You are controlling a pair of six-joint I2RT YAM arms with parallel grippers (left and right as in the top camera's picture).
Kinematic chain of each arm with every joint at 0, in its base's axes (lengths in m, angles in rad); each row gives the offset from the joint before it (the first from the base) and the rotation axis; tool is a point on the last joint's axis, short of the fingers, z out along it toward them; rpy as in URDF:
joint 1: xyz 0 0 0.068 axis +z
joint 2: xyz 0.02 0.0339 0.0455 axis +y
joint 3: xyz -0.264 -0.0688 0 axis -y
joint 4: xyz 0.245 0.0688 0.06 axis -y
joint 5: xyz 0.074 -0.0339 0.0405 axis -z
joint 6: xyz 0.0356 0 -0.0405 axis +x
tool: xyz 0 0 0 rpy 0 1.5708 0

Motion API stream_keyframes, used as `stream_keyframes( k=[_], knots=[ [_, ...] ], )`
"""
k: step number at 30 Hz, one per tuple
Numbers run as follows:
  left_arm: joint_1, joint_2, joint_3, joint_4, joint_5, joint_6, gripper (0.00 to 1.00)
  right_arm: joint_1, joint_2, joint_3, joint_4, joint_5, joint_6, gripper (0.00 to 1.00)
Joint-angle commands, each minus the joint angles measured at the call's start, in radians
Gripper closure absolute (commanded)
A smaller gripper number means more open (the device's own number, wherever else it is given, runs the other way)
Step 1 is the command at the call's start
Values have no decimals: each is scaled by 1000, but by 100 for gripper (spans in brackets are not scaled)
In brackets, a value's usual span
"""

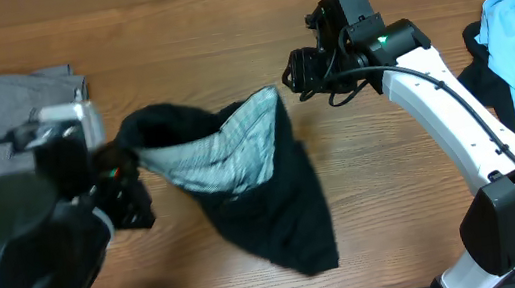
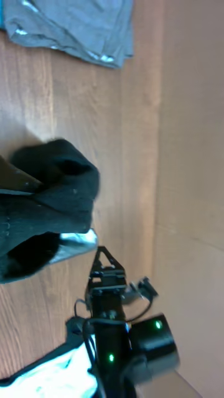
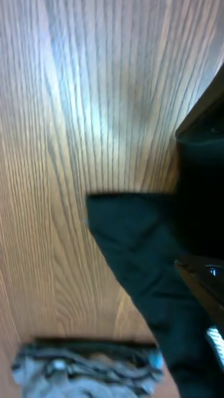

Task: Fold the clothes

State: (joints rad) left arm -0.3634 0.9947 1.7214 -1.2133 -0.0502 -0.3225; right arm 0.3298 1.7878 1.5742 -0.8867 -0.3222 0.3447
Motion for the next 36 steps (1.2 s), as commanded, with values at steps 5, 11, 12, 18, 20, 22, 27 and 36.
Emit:
stream_keyframes(
  k=[5, 11, 12, 18, 20, 22, 27, 36],
  knots=[
    [-4, 9, 19, -28, -19, 50, 96, -19, -2, -2, 66, -296, -57, 36],
    [-4, 11, 19, -32, -20, 54, 96, -8, -2, -2, -1, -323, -90, 36],
    [-4, 11, 19, -32, -19, 53, 96, 4, -2, -2, -15, -323, -115, 36],
    [-4, 11, 19, -32, 27, 53, 96, 92, -2, -2, -19, -164, -104, 35],
    [-4, 11, 19, -32, 42, 53, 96, 115, -2, -2, -13, -144, -81, 35],
    [-4, 11, 19, -33, 45, 53, 96, 131, -2, -2, -13, -150, -79, 35],
    [-4, 11, 19, -37, 44, 53, 96, 172, -1, -3, -53, -148, -84, 35],
    [-4, 11, 19, -41, 47, 53, 96, 247, 32, -3, 13, -118, -84, 35]
  ],
)
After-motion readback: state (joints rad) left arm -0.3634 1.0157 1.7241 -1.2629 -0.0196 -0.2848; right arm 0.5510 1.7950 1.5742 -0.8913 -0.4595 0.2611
